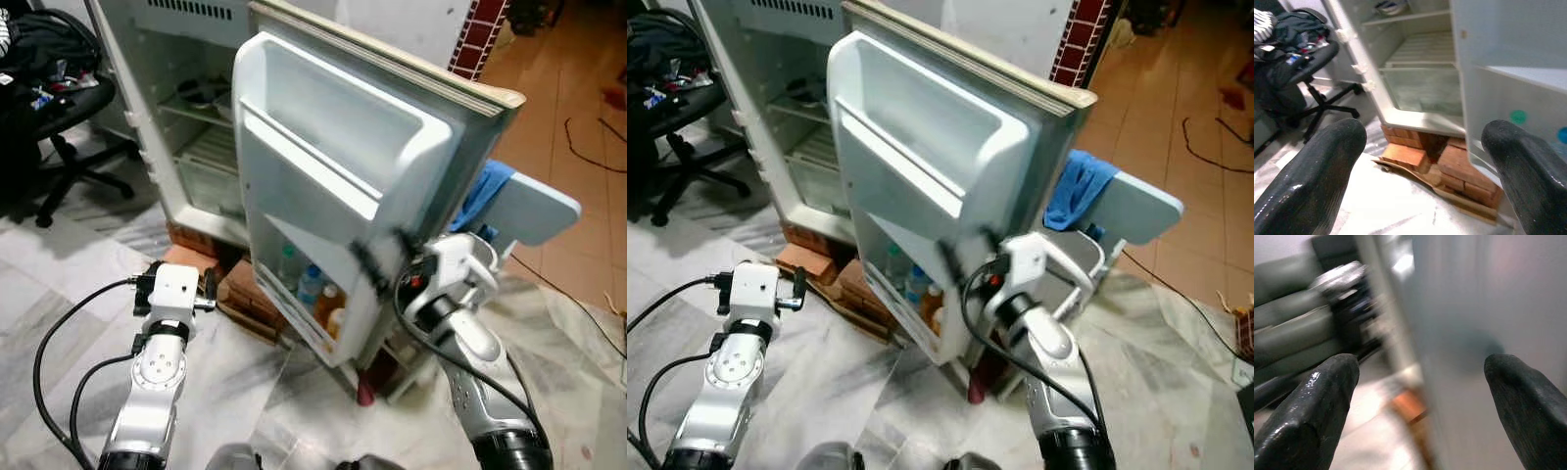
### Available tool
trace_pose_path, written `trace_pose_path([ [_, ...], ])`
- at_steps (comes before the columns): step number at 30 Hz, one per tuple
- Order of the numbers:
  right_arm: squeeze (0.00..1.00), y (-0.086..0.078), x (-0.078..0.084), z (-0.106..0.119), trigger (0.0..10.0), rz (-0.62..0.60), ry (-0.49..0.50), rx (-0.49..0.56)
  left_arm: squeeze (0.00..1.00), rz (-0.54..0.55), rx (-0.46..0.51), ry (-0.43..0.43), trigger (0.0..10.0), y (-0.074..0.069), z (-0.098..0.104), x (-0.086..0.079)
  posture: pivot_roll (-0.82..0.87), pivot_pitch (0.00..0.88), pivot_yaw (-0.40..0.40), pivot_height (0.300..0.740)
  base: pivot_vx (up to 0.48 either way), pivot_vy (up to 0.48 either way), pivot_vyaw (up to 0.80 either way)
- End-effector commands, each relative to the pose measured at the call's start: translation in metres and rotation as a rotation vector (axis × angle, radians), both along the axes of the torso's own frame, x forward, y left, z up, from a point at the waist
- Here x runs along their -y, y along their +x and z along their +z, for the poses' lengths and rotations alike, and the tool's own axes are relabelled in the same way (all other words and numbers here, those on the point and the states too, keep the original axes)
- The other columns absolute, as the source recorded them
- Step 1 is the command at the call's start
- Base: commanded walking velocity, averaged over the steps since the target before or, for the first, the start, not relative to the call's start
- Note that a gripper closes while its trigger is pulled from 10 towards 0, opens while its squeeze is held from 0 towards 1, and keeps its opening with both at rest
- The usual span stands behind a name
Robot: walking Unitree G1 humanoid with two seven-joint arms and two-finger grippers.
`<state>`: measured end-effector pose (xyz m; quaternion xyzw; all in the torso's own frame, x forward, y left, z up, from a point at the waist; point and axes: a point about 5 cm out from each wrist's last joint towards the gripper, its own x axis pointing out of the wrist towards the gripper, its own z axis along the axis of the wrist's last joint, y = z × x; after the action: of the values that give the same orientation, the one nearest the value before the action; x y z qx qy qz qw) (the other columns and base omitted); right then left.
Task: Restocking fridge
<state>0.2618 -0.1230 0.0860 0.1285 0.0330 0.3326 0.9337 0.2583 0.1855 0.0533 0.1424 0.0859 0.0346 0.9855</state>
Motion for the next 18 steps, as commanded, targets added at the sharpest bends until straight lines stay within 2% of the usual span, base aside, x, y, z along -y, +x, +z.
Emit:
trace_pose_path([
  [1, 0.00, -0.009, -0.007, 0.001, 10.0, 0.188, 0.010, -0.030, 0.00, -0.007, -0.032, 0.020, 10.0, -0.008, -0.005, -0.004, 0.11, 0.057, -0.024, 0.740, 0.000, 0.000, 0.00],
  [4, 0.00, -0.013, -0.005, -0.003, 10.0, 0.244, -0.001, -0.063, 0.00, -0.005, -0.060, 0.031, 10.0, -0.016, -0.010, -0.008, 0.12, 0.057, -0.024, 0.740, 0.000, 0.000, 0.00],
  [7, 0.00, -0.012, 0.008, -0.018, 10.0, 0.257, -0.129, -0.121, 0.00, 0.009, -0.131, 0.049, 10.0, -0.033, -0.023, -0.017, 0.12, 0.057, -0.025, 0.740, 0.000, 0.000, 0.00],
  [8, 0.00, -0.010, 0.017, -0.027, 10.0, 0.231, -0.203, -0.166, 0.00, 0.017, -0.161, 0.057, 10.0, -0.039, -0.028, -0.020, 0.13, 0.057, -0.027, 0.740, 0.000, 0.000, 0.00],
  [9, 0.00, -0.010, 0.017, -0.027, 10.0, 0.231, -0.203, -0.166, 0.00, 0.017, -0.161, 0.057, 10.0, -0.039, -0.028, -0.020, 0.13, 0.057, -0.027, 0.740, 0.000, 0.000, 0.00],
  [11, 0.00, -0.004, 0.039, -0.042, 10.0, 0.178, -0.347, -0.252, 0.00, 0.031, -0.197, 0.063, 10.0, -0.046, -0.035, -0.025, 0.13, 0.057, -0.030, 0.740, 0.000, 0.000, 0.00],
  [12, 0.00, -0.004, 0.039, -0.042, 10.0, 0.178, -0.347, -0.252, 0.00, 0.031, -0.197, 0.063, 10.0, -0.046, -0.035, -0.025, 0.13, 0.057, -0.030, 0.740, 0.000, 0.000, 0.00],
  [15, 0.00, 0.002, 0.070, -0.049, 10.0, 0.129, -0.495, -0.337, 0.00, 0.035, -0.207, 0.065, 10.0, -0.046, -0.035, -0.026, 0.13, 0.055, -0.032, 0.740, 0.000, 0.000, 0.00],
  [18, 0.00, 0.006, 0.087, -0.050, 10.0, 0.080, -0.573, -0.365, 0.00, 0.033, -0.214, 0.067, 10.0, -0.046, -0.036, -0.026, 0.13, 0.050, -0.033, 0.740, 0.000, 0.000, 0.00],
])
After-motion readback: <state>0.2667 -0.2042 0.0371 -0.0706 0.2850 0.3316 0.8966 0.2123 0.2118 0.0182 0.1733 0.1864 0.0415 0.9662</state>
